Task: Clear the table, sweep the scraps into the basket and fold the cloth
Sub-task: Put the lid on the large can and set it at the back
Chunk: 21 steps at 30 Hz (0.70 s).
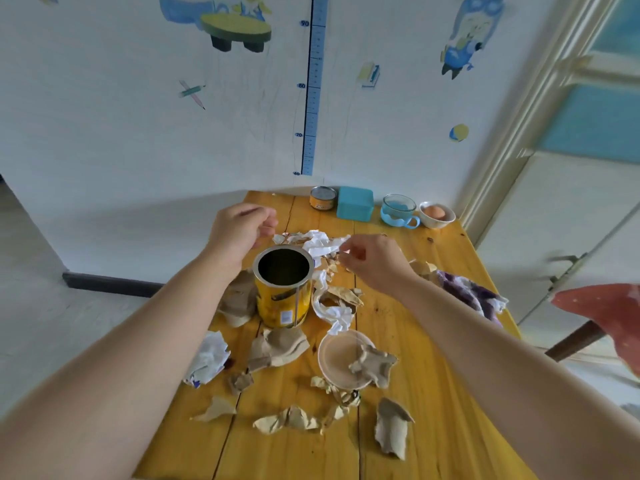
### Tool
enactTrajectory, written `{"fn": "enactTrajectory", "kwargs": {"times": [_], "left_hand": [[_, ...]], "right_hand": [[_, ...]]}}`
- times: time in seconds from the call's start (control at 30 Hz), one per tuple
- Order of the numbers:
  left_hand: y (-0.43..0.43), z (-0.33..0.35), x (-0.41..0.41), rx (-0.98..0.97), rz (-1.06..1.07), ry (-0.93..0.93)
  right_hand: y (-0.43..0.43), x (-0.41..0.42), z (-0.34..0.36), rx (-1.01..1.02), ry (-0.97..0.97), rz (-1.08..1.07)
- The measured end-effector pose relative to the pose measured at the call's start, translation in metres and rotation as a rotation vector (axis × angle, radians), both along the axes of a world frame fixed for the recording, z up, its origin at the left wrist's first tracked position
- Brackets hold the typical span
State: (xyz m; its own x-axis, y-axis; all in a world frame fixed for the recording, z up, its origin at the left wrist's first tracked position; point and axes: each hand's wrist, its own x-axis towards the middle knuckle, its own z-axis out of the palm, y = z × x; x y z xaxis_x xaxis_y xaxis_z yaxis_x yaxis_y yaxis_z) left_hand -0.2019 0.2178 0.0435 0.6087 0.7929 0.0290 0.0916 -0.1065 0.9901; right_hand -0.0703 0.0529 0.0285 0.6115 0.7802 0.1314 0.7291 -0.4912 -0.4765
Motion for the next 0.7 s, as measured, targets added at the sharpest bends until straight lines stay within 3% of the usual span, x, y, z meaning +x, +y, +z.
{"fn": "enactTrajectory", "kwargs": {"times": [0.13,0.3,0.5,0.7], "left_hand": [[-0.013,-0.006,-0.017,-0.025,0.101,-0.052],[-0.030,-0.017,-0.025,-0.042,0.198,-0.036],[-0.042,-0.023,-0.030,0.012,0.182,0.022],[-0.038,-0.026,-0.031,0.029,0.169,0.057]], "right_hand": [[-0.027,-0.034,-0.012,-0.122,0.025,0.088],[-0.049,-0.044,-0.035,-0.427,-0.086,0.020],[-0.046,-0.042,-0.053,-0.529,-0.081,-0.101],[-0.039,-0.036,-0.063,-0.480,-0.061,-0.154]]}}
